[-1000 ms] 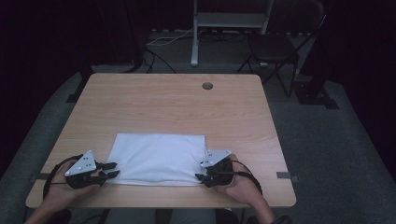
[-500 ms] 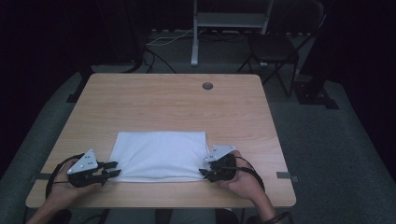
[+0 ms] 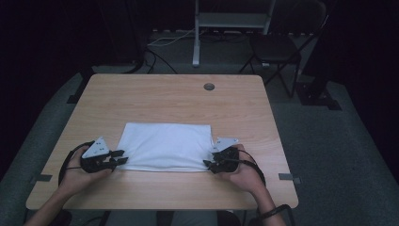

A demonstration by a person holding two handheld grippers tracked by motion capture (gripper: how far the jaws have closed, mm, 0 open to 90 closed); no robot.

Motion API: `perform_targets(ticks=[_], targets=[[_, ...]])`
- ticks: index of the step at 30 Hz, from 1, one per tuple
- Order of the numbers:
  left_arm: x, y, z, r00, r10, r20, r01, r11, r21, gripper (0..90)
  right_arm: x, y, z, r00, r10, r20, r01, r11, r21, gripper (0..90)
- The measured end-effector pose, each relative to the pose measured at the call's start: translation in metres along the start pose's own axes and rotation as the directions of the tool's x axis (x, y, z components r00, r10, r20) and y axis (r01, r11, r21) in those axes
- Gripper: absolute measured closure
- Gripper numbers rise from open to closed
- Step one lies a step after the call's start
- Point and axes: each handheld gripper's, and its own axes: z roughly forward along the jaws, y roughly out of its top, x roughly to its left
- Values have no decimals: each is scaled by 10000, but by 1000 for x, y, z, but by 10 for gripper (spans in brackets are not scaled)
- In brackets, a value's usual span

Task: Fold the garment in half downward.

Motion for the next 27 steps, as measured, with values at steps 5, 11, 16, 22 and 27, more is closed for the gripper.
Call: perform_targets(ticks=[5,11,16,22,27], targets=[[11,11,16,9995,-207,-235,208,9998,22,651,-13,3,6,9989,191,428,-192,9998,14,523],[21,23,27,9961,-733,-484,725,9972,-189,572,-16,11,10,9946,245,1006,-245,9997,-16,488],[15,31,29,9951,-853,-490,829,9953,-493,517,-11,17,14,9940,533,958,-501,9981,-360,448],[3,30,33,9980,-511,-372,507,9986,-112,502,-9,15,17,9933,728,898,-708,9972,-254,428],[1,26,34,9972,-692,-300,688,9975,-158,503,-9,9,16,9909,1048,842,-1018,9940,-393,426]])
